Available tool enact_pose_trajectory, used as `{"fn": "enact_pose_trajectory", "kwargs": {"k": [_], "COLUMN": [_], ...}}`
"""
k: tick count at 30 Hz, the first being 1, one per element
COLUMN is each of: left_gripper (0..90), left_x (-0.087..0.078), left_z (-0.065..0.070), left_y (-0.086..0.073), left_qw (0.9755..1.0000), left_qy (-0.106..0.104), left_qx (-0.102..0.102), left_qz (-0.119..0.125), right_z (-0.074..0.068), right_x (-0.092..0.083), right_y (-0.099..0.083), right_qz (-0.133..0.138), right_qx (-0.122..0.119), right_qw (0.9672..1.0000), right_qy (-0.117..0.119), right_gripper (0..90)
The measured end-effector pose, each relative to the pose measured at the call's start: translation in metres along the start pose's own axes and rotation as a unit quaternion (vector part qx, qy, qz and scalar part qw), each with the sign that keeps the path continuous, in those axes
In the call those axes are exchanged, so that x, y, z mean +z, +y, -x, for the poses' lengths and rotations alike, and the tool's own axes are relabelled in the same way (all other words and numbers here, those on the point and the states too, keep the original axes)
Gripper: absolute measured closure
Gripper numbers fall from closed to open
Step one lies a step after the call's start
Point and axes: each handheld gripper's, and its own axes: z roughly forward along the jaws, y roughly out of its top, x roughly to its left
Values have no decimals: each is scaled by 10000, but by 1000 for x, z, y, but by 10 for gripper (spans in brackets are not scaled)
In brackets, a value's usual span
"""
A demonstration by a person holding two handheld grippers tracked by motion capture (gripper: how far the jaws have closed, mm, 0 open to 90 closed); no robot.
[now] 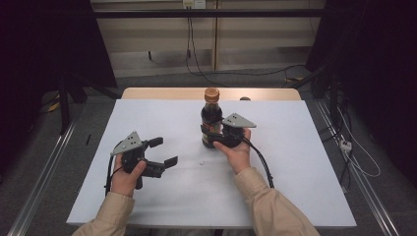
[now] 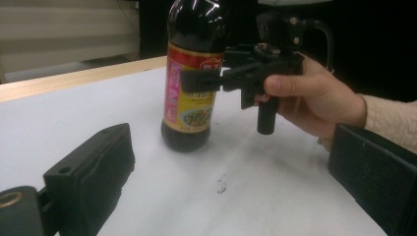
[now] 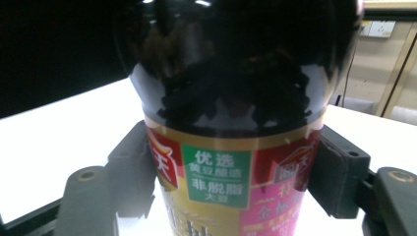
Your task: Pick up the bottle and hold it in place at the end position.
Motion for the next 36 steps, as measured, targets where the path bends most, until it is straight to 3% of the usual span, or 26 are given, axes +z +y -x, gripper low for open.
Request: {"fn": "enact_pose_trajectory", "kwargs": {"k": [10,22,36], "left_gripper": [67,78,105], "left_x": [15,29,43], "left_z": [0,-6,-12], "left_y": [20,44,60], "left_qw": [10000,9995,9994], "left_qy": [6,214,116], "left_qx": [-18,195,242], "left_qz": [-29,-112,-195], "right_z": [5,9,10], "right_x": [-2,-2,-1], "right_y": [1,4,5], "right_qz": [-76,-234,-261], "right_qx": [-82,-118,-106], "right_qw": [9997,9989,9987], "right_qy": [197,379,418], "right_gripper": [306,306,306]}}
